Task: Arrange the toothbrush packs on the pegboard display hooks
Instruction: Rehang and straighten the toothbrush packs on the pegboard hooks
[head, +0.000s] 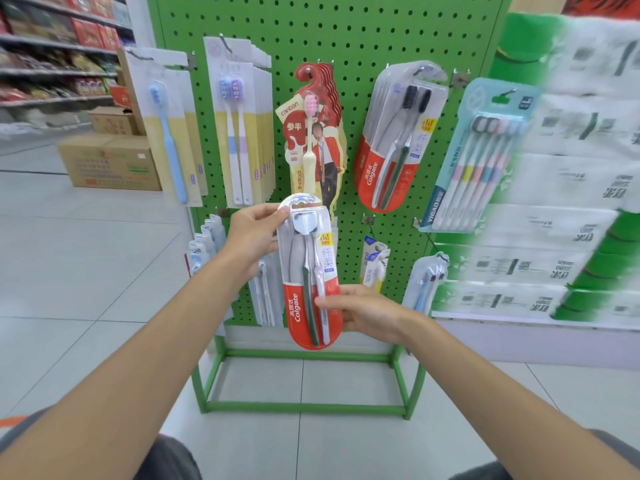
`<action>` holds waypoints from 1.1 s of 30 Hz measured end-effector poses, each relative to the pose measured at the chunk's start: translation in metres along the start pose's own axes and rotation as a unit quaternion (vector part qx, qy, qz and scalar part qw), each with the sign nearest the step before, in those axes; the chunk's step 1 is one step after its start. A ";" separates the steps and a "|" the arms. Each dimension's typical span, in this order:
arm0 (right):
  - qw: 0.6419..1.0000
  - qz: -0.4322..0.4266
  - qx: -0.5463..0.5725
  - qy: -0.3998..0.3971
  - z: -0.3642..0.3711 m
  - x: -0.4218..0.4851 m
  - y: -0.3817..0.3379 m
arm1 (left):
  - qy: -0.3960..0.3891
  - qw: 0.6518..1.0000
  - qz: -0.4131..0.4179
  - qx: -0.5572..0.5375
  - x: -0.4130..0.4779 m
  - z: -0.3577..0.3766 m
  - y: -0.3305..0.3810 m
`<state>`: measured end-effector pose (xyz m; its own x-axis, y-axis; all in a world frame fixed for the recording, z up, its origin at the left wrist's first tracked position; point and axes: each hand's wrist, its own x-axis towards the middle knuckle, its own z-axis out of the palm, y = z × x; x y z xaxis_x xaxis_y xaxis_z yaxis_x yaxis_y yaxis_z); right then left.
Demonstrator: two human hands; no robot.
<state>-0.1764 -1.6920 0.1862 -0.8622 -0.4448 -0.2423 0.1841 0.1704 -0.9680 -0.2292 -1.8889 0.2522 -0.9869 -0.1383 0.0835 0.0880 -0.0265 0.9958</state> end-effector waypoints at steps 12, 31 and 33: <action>0.991 0.019 -0.128 -0.018 -0.002 -0.019 0.008 | -0.004 0.993 0.076 0.093 -0.010 -0.004 0.005; 0.915 -0.124 -0.365 0.121 0.013 -0.038 0.012 | -0.179 0.983 0.018 0.035 -0.039 0.012 0.017; 0.936 -0.118 -0.311 0.119 0.010 -0.040 0.008 | -0.195 0.981 0.014 0.007 -0.038 0.011 0.016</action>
<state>-0.1354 -1.6820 0.1877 -0.9383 -0.3395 0.0656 -0.2708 0.6037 -0.7498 -0.1920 -1.8728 0.2658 -0.9614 0.2495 0.1157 0.1161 -0.0133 0.9932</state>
